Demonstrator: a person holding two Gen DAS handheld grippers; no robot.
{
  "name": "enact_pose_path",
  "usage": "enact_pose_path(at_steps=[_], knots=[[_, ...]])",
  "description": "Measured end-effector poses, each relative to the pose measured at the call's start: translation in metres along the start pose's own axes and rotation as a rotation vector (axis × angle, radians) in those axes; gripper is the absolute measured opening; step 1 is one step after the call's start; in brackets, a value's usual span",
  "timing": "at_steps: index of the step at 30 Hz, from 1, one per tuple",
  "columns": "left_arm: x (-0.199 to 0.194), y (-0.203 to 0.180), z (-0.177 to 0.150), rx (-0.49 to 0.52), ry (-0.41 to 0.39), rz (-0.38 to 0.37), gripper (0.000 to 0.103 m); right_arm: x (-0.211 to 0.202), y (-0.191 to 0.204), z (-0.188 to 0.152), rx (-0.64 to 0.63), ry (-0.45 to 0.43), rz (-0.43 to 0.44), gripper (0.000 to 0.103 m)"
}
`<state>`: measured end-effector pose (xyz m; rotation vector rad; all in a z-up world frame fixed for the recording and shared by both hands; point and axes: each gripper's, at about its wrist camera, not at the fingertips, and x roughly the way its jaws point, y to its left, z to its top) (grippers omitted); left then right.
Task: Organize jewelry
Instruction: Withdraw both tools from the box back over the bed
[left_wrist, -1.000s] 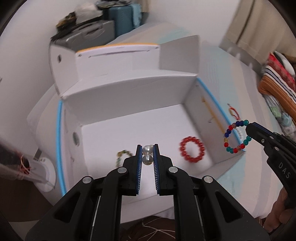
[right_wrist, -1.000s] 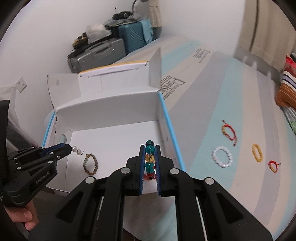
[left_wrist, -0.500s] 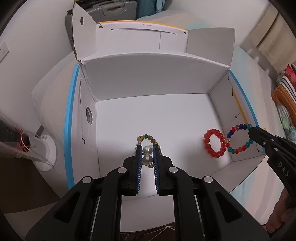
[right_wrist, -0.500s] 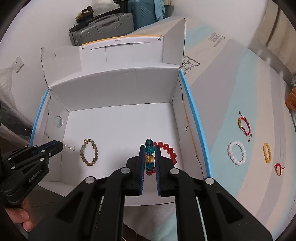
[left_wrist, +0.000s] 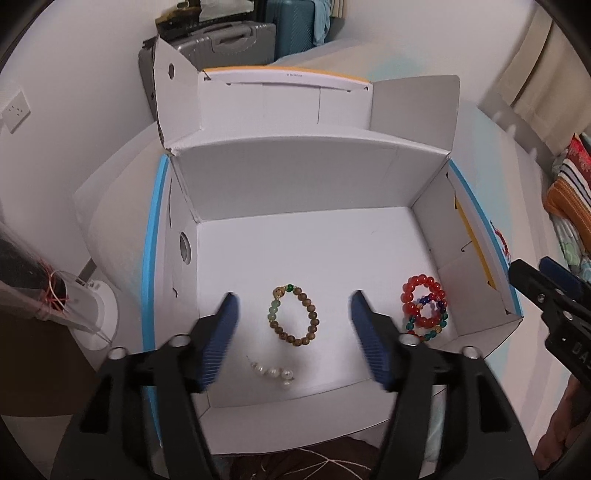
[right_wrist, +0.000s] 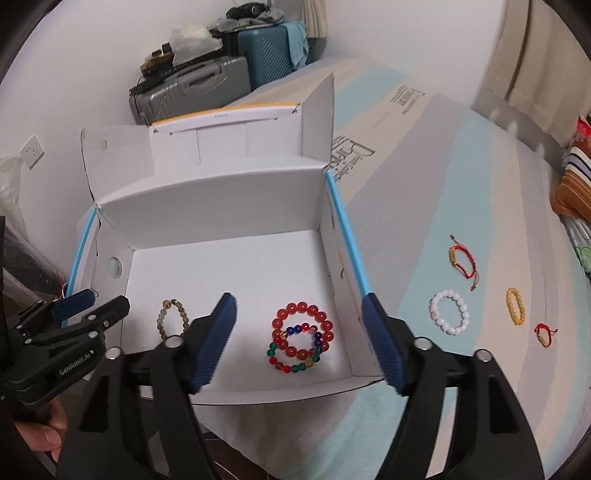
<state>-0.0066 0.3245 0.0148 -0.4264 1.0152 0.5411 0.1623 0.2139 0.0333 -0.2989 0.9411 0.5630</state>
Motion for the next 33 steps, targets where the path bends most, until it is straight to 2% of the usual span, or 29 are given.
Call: enact_pose_path(at_steps=[2, 4, 11, 21, 33], knots=[[-0.003, -0.003, -0.001, 0.006, -0.02, 0.007, 0.076, -0.004, -0.003, 0.0, 0.008, -0.013, -0.004, 0.078], [-0.005, -0.006, -0.001, 0.011, -0.031, 0.01, 0.08, -0.008, -0.008, -0.002, 0.013, -0.026, -0.01, 0.078], [-0.011, -0.024, -0.004, 0.051, -0.061, 0.031, 0.097, -0.017, -0.026, -0.009, 0.045, -0.051, -0.029, 0.095], [-0.015, -0.074, -0.009, 0.116, -0.083, -0.028, 0.097, -0.031, -0.081, -0.027, 0.134, -0.078, -0.076, 0.096], [-0.022, -0.176, -0.025, 0.236, -0.116, -0.16, 0.097, -0.051, -0.174, -0.054, 0.261, -0.088, -0.164, 0.096]])
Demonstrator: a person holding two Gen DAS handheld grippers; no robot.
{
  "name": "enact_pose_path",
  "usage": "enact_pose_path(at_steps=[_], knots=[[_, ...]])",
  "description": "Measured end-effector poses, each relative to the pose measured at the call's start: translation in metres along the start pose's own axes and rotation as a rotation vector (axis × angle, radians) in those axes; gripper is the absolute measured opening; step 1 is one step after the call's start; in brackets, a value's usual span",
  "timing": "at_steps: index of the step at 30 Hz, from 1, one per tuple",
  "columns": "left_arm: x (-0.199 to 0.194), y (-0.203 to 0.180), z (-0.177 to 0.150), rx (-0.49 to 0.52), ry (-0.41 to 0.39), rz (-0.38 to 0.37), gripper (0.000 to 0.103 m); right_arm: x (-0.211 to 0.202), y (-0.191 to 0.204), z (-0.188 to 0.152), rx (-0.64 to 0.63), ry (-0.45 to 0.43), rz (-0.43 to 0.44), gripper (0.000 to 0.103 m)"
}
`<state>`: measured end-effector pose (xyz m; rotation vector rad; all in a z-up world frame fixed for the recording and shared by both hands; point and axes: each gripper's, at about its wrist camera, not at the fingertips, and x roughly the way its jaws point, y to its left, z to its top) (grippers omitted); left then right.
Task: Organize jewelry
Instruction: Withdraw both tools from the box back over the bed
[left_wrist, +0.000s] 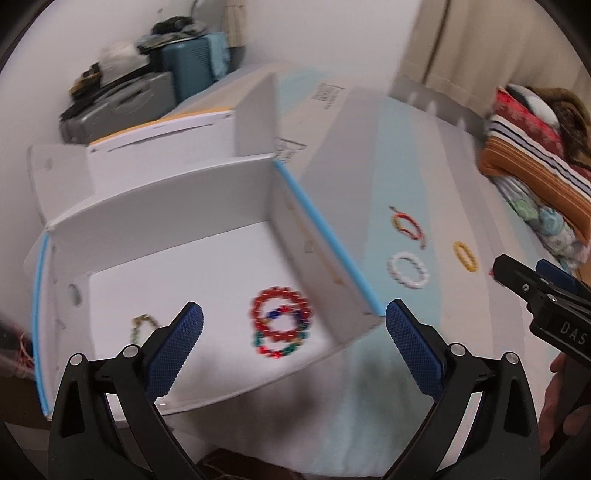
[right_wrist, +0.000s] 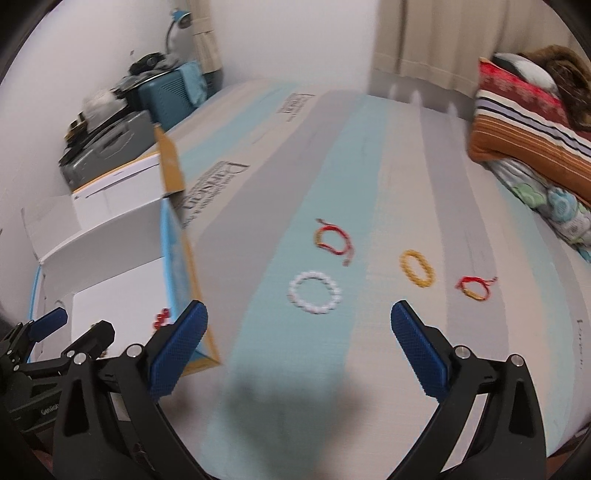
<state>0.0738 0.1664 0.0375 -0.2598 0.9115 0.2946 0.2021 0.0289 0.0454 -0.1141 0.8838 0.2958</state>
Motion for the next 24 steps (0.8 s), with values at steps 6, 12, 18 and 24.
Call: enact_pose_path(at_steps=[6, 12, 18, 24], knots=[[0.008, -0.045, 0.001, 0.058, 0.0, -0.042, 0.097, -0.005, -0.052, -0.003, 0.055, -0.001, -0.048, 0.096], [0.019, -0.081, -0.001, 0.103, 0.006, -0.071, 0.097, -0.002, -0.1, -0.006, 0.13, 0.006, -0.085, 0.096], [0.041, -0.116, -0.001, 0.145, 0.024, -0.106, 0.097, 0.009, -0.147, -0.013, 0.178, 0.021, -0.123, 0.096], [0.071, -0.152, 0.0, 0.191, 0.036, -0.146, 0.097, 0.034, -0.187, -0.022, 0.226, 0.05, -0.153, 0.096]])
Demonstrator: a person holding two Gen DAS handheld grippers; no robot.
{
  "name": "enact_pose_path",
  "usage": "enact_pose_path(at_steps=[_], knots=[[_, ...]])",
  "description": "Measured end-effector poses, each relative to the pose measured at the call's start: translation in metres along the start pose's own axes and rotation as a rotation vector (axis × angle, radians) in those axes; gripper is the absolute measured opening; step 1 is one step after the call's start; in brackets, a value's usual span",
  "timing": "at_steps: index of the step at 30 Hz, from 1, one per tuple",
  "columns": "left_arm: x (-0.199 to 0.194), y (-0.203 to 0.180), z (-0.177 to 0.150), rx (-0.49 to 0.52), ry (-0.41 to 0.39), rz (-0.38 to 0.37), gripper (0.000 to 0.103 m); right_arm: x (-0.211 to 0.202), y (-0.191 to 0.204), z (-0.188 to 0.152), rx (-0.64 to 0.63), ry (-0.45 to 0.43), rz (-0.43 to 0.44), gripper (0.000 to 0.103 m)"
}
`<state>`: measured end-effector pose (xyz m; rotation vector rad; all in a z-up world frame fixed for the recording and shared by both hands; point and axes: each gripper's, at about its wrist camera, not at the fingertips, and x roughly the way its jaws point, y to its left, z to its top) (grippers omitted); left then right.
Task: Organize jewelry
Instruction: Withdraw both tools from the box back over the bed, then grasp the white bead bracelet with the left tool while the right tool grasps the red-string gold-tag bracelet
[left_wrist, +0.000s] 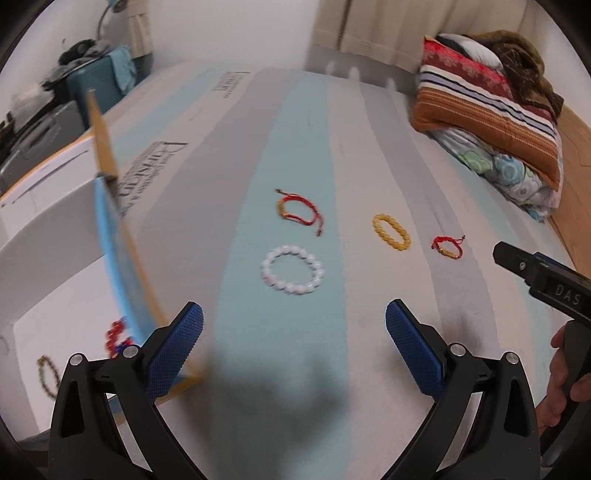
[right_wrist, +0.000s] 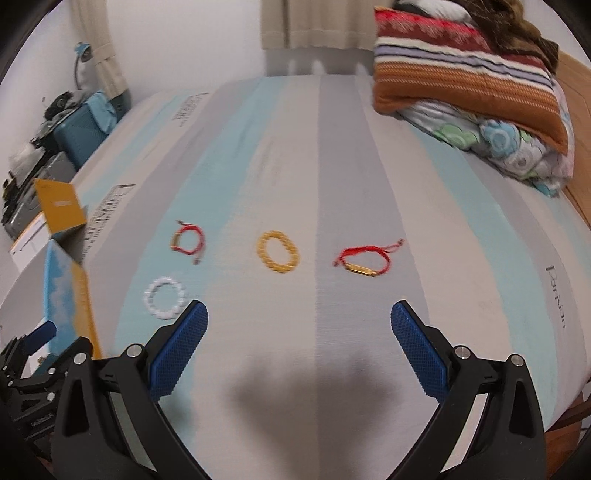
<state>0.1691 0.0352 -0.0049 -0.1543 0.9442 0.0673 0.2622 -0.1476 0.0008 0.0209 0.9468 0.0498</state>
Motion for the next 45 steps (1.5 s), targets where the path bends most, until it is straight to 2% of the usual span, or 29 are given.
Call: enact_pose_path(at_steps=[8, 13, 18, 26, 32, 34, 39, 42, 43, 44, 45], knots=[[0.054, -0.024, 0.01, 0.039, 0.021, -0.024, 0.097, 0.054, -0.039, 0.002, 0.035, 0.057, -0.034, 0.096], [0.095, -0.025, 0.018, 0.042, 0.036, -0.029, 0.097, 0.092, -0.059, 0.009, 0.044, 0.078, -0.053, 0.096], [0.135, -0.023, 0.023, 0.052, 0.057, -0.003, 0.097, 0.13, -0.072, 0.014, 0.038, 0.109, -0.069, 0.095], [0.176, -0.003, 0.025, 0.039, 0.073, 0.035, 0.096, 0.178, -0.088, 0.014, -0.023, 0.172, -0.072, 0.08], [0.184, -0.003, 0.023, 0.051, 0.062, 0.041, 0.094, 0.186, -0.094, 0.012, -0.037, 0.18, -0.063, 0.079], [0.183, -0.001, 0.023, 0.047, 0.06, 0.044, 0.087, 0.187, -0.092, 0.013, -0.04, 0.176, -0.06, 0.078], [0.178, 0.003, 0.022, 0.04, 0.063, 0.058, 0.065, 0.186, -0.085, 0.012, -0.063, 0.176, -0.051, 0.06], [0.175, 0.007, 0.02, 0.031, 0.07, 0.059, 0.048, 0.185, -0.083, 0.012, -0.055, 0.18, -0.04, 0.051], [0.174, 0.009, 0.02, 0.031, 0.074, 0.061, 0.04, 0.185, -0.083, 0.011, -0.051, 0.182, -0.037, 0.05], [0.173, 0.01, 0.02, 0.028, 0.079, 0.063, 0.032, 0.184, -0.082, 0.011, -0.049, 0.184, -0.035, 0.045], [0.172, 0.011, 0.02, 0.026, 0.083, 0.064, 0.028, 0.183, -0.082, 0.01, -0.049, 0.185, -0.031, 0.04]])
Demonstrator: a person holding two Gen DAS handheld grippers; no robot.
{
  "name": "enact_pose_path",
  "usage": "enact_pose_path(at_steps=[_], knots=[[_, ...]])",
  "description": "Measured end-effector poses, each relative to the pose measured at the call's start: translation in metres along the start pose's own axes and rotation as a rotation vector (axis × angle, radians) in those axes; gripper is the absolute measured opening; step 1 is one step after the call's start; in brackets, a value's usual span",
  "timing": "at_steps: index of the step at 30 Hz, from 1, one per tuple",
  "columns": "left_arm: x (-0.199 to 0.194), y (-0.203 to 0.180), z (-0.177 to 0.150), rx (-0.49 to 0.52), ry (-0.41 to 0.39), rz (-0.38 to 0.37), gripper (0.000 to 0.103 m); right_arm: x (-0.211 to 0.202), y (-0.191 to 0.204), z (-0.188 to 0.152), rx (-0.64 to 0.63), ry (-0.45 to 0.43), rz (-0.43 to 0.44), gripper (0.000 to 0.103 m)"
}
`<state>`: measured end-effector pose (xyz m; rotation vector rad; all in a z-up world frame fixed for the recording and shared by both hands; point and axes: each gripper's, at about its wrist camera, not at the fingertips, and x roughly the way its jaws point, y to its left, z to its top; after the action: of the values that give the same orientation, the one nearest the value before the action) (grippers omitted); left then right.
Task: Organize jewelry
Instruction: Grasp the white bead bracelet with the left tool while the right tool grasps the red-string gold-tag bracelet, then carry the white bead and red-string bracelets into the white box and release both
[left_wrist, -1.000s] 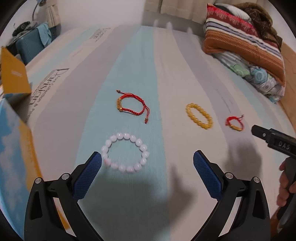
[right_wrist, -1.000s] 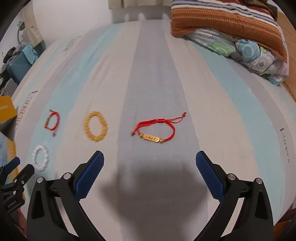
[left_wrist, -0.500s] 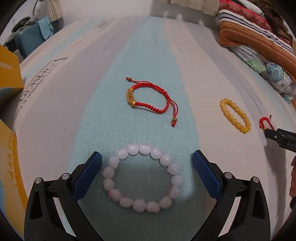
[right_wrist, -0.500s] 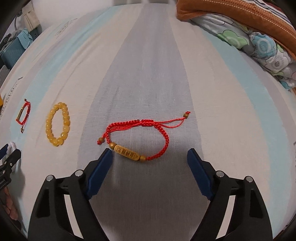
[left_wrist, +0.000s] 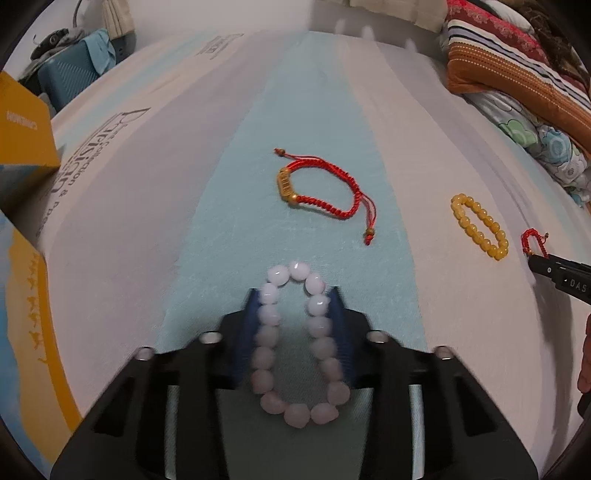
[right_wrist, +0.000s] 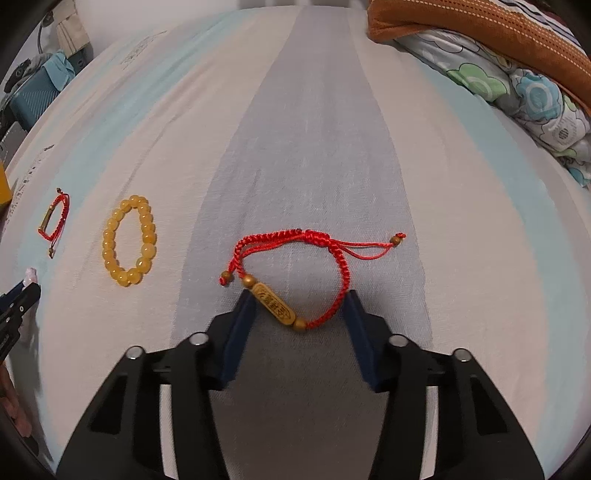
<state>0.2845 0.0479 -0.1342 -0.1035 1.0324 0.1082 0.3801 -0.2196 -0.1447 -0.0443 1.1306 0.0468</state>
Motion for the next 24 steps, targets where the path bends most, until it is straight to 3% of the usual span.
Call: enact_pose_path(at_steps=[1, 3, 8, 19, 22, 24], knots=[[-0.001, 0.002, 0.0, -0.004, 0.008, 0.0, 0.022, -0.001, 0.001, 0.0, -0.001, 0.001, 0.003, 0.037], [-0.002, 0.004, -0.001, -0.007, 0.016, -0.006, 0.021, -0.001, -0.001, 0.001, -0.001, 0.006, 0.01, 0.026], [-0.009, 0.005, 0.0, -0.008, 0.032, -0.023, 0.021, -0.006, -0.001, -0.002, 0.01, 0.01, 0.025, 0.017], [-0.033, -0.001, 0.002, -0.009, 0.017, -0.058, 0.021, -0.03, -0.008, -0.006, 0.039, -0.01, 0.048, 0.016], [-0.041, -0.003, 0.004, -0.005, 0.019, -0.068, 0.01, -0.038, -0.008, -0.007, 0.043, -0.02, 0.051, 0.016], [-0.046, -0.004, 0.005, -0.003, 0.016, -0.066, 0.01, -0.044, -0.008, -0.008, 0.045, -0.028, 0.052, 0.016]])
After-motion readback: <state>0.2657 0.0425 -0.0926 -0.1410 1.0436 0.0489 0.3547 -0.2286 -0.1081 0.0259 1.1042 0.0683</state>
